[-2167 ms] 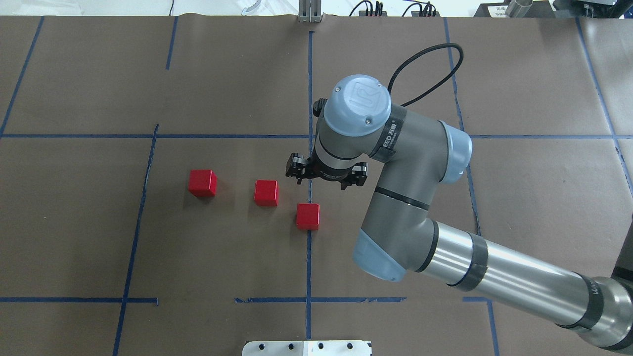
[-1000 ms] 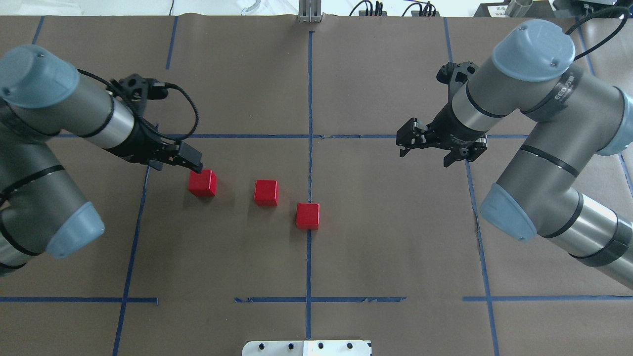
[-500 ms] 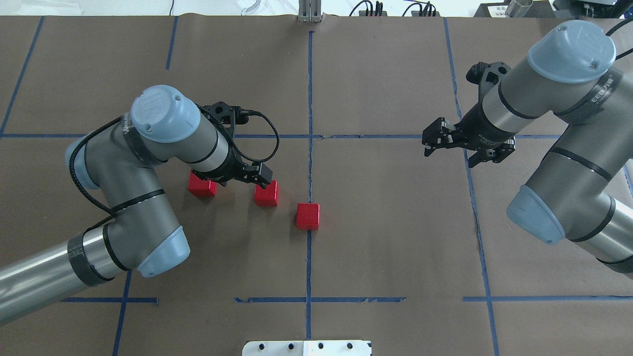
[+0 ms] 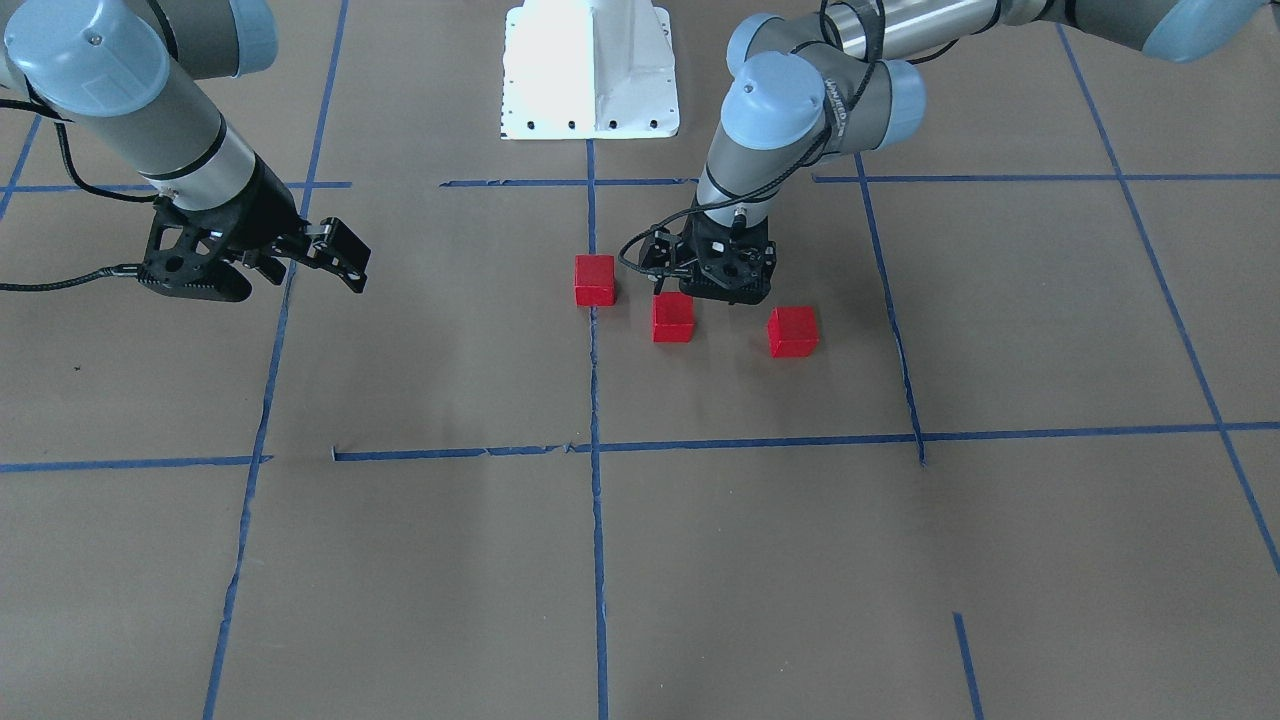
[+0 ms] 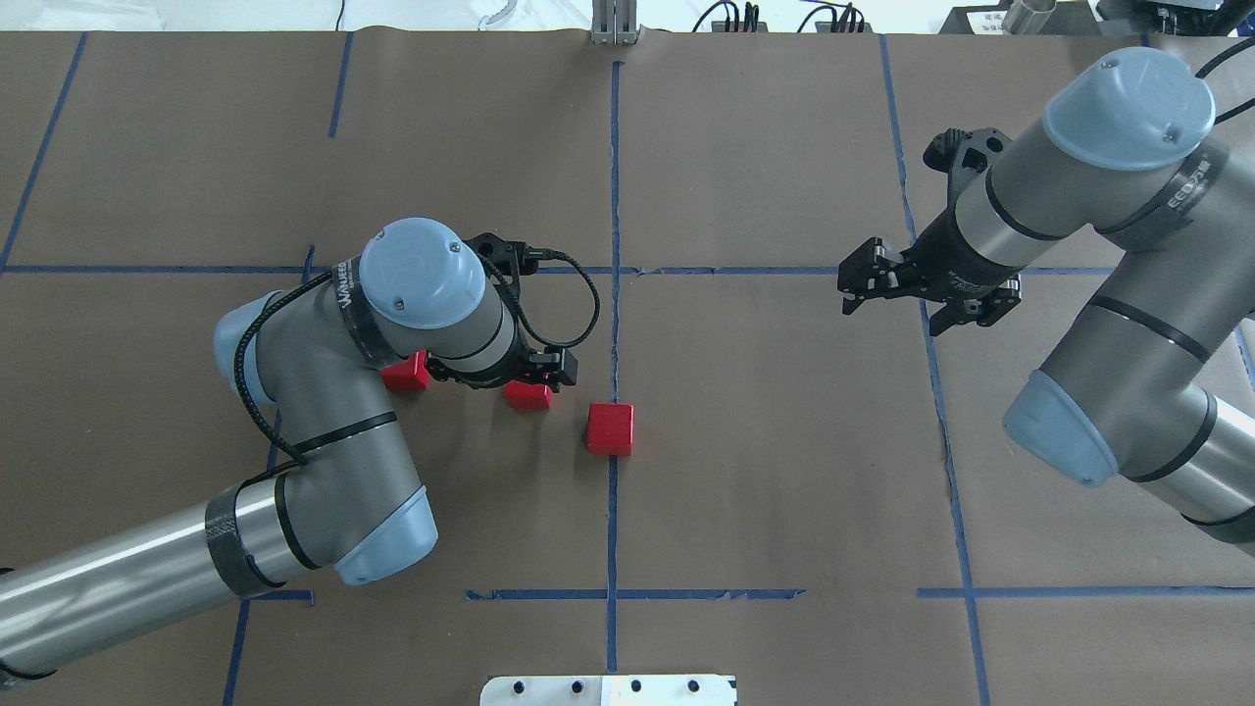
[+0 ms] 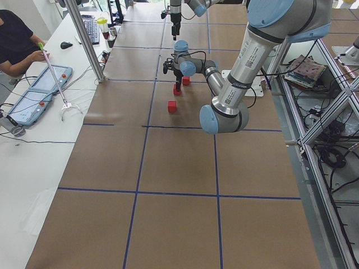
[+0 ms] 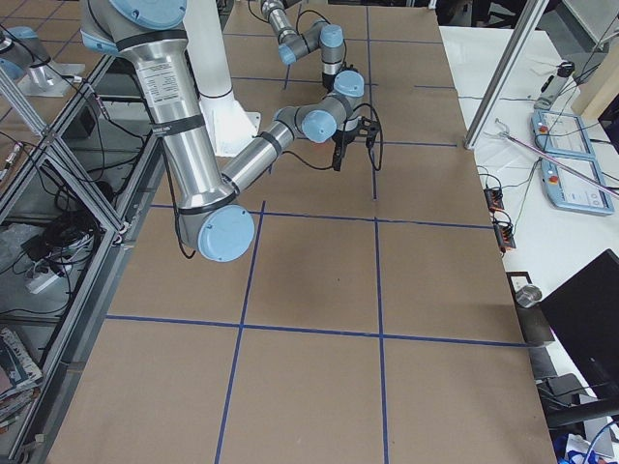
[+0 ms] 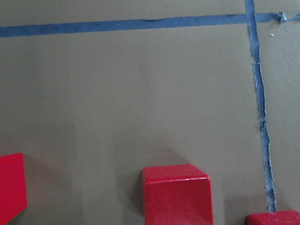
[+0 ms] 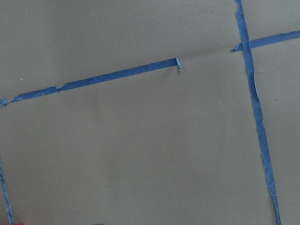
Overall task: Form red blocks into L shape at center
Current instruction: 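Grasp the red cube nearest the placed cube with the left gripper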
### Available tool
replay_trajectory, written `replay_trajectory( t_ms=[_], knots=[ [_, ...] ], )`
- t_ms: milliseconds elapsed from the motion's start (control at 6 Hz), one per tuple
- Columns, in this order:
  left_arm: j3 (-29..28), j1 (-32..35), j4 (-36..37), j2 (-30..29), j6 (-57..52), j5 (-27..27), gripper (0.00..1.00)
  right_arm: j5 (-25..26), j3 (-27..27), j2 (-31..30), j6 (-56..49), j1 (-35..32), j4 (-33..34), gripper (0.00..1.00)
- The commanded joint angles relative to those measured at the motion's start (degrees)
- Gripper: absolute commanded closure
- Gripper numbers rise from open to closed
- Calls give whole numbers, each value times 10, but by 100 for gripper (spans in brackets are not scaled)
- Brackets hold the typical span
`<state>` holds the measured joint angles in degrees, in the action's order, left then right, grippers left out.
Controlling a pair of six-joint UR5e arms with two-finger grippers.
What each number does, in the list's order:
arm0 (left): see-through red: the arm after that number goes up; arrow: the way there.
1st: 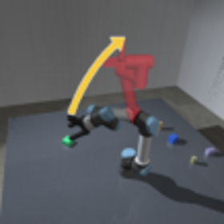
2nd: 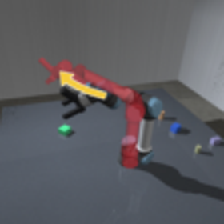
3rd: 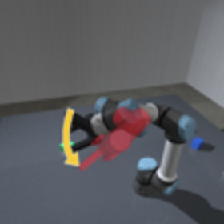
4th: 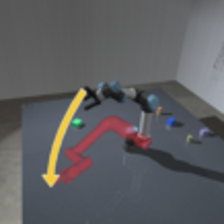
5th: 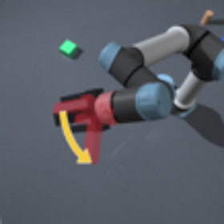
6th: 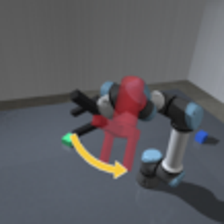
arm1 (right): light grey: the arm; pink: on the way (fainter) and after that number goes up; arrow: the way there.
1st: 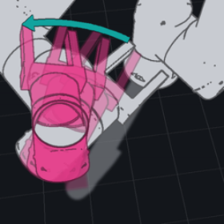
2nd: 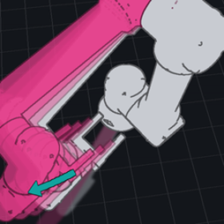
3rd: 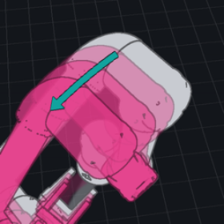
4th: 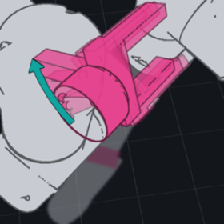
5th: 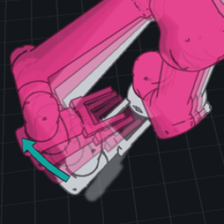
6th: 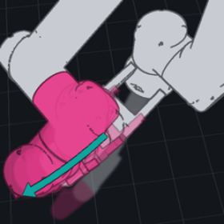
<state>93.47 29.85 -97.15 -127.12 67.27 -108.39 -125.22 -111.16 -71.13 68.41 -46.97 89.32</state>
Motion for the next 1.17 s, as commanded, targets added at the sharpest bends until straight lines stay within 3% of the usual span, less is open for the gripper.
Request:
replay_trajectory(
  t_ms=[0, 333, 500, 833, 1000],
  knots=[
    [-35, -1, -1, -17, 21, 4, 5, 0, -1, -1, 1, 4, 0, 0],
    [-53, -1, -3, -30, 29, 18, 12, 0, -4, -1, 1, 4, 0, 0],
    [-53, -1, -2, -32, 32, 18, 26, 0, -4, -1, 1, 4, 0, 0],
    [-48, -1, 1, -32, 62, 18, 98, 0, -5, -1, 1, 4, 0, 0],
    [-48, -1, 3, -39, 62, 19, 100, -1, -6, -1, 4, 4, 0, 0]
  ],
)
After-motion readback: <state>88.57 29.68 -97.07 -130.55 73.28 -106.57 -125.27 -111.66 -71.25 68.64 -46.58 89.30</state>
